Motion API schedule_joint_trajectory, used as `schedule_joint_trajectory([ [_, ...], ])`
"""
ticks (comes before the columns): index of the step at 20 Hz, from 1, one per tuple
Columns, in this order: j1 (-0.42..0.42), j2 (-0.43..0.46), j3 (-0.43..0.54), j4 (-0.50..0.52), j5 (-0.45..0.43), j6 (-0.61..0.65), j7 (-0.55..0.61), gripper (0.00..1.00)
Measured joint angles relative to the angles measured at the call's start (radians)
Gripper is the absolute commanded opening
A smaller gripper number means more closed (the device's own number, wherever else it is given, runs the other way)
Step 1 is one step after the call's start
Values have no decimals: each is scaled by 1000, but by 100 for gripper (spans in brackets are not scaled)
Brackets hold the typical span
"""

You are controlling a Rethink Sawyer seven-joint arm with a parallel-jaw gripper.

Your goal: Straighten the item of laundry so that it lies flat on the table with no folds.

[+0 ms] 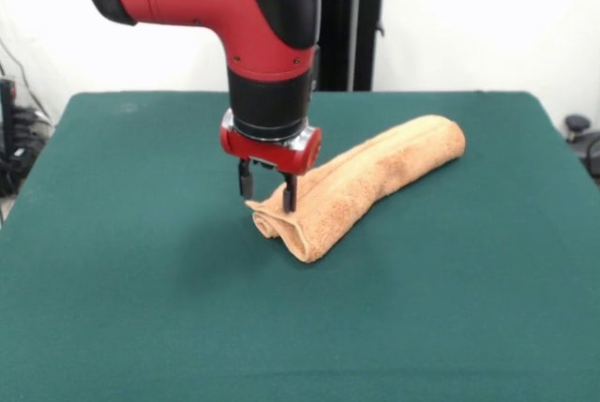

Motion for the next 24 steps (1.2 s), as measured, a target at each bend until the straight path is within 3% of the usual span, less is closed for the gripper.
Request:
schedule_joint_trajectory([
  [24,-19,15,9,1,0,0,0,100],
])
